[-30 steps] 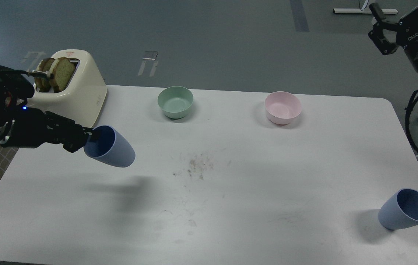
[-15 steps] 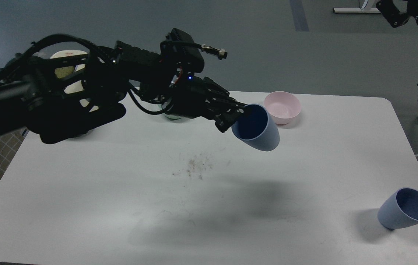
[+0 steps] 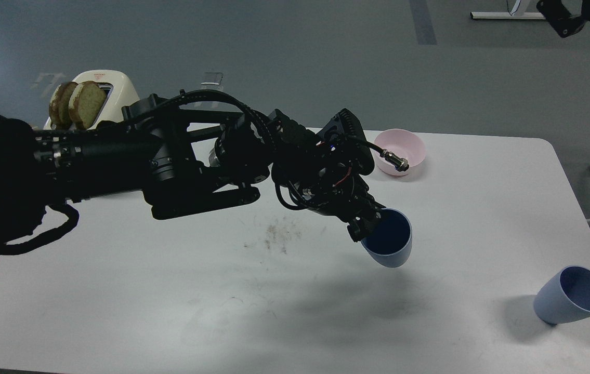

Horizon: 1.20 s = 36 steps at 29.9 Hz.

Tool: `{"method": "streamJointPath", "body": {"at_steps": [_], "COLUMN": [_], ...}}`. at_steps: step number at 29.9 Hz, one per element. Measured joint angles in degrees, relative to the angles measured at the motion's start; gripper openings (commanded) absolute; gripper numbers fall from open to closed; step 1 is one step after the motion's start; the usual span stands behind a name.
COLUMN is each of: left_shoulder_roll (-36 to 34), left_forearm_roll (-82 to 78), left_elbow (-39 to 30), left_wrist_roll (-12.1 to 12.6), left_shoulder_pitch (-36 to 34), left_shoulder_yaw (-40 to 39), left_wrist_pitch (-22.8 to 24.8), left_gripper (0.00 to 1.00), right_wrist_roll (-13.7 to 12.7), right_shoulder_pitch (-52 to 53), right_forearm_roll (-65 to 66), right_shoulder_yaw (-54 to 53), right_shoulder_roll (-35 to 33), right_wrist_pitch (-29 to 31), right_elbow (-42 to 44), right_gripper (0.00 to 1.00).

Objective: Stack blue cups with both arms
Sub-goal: 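Carry the cup to table center and set it upright, release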

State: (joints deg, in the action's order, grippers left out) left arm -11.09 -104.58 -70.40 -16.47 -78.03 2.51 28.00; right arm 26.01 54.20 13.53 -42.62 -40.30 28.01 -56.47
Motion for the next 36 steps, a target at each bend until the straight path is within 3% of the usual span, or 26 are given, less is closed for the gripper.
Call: {"method": "streamJointPath", "body": {"at_steps": [13,22,29,32,34,35,36], "left_shoulder_roll": [1.58,1.22,0.75,0.25,-0.47,-0.93,-1.37], "left_forearm_roll": [-0.01,0.37,0.84,1.09,1.35,1.91,2.89], "left_elbow": [3.70,3.63,3.57,3.41,3.02,2.83,2.68], "left_wrist_roll": [0.15,0.03,-0.35,-0.52,-0.66,-0.71,-0.74], "left_shoulder_pitch": [0.65,1.26,1.31,1.13,0.77,0.43,-0.04], "left_shoulder_yaw": [6.08,6.17,6.14,5.86,5.57,5.34,5.05], "left_wrist_pitch": [0.00,0.00,0.00,0.00,0.00,0.00,0.00], "left_gripper": [0.00,0.28,0.37,0.61,0.87,0.87,0.96], "right_wrist_roll": [0.00,0.00,0.02,0.07,0.08,0.09,0.09], "right_shoulder_pitch": [-0.64,-0.77,-1.54,-1.71,-1.72,-1.75,-1.78], "right_forearm_roll": [0.06,0.03,0.01,0.04,0.06,0.06,0.06], "right_shoulder_yaw": [0.08,0.08,0.08,0.08,0.08,0.08,0.08], "right_shoulder_roll": [-1.01,-1.01,-1.06,-1.15,-1.22,-1.27,-1.33], "right_wrist_pitch": [-0.01,-0.01,-0.01,-0.01,-0.01,-0.01,-0.01], "right_elbow": [-0.83,-0.93,-1.39,-1.45,-1.46,-1.46,-1.46], "right_gripper": [1.00,1.00,1.00,1.00,1.00,1.00,1.00]}}
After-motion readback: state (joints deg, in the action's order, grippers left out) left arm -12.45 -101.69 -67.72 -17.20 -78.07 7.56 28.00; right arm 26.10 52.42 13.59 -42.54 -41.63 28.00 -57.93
